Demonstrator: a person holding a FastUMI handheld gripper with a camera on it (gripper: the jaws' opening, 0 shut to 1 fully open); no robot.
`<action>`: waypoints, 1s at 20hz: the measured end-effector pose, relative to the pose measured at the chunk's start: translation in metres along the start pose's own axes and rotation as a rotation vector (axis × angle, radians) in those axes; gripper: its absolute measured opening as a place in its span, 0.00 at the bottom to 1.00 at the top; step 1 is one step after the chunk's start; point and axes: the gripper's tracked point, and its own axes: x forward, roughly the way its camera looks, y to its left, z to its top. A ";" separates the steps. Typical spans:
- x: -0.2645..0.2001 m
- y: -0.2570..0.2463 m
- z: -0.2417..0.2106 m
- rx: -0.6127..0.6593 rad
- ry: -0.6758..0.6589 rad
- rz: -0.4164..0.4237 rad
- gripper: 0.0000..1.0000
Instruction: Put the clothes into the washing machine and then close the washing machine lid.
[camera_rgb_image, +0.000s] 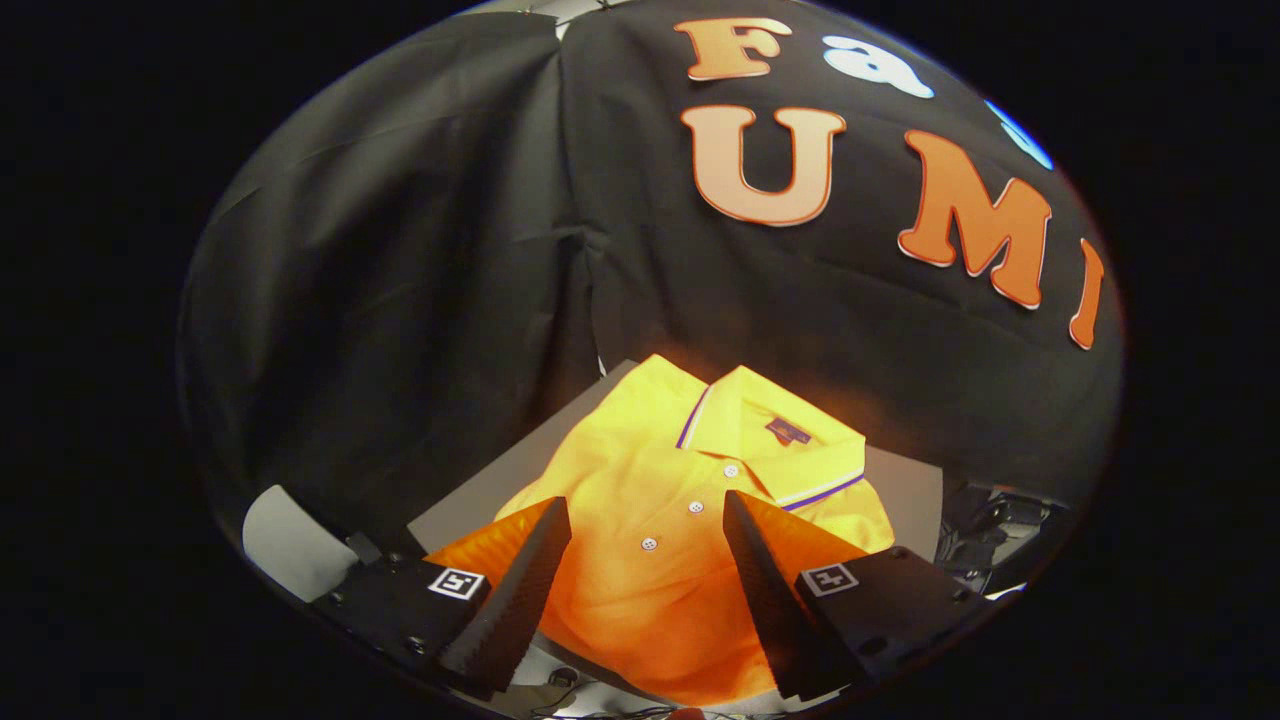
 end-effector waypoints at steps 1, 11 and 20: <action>0.009 -0.006 -0.003 0.020 0.010 -0.021 0.99; 0.039 -0.020 -0.027 0.075 0.060 -0.048 1.00; 0.044 -0.029 -0.030 0.032 0.048 0.034 0.70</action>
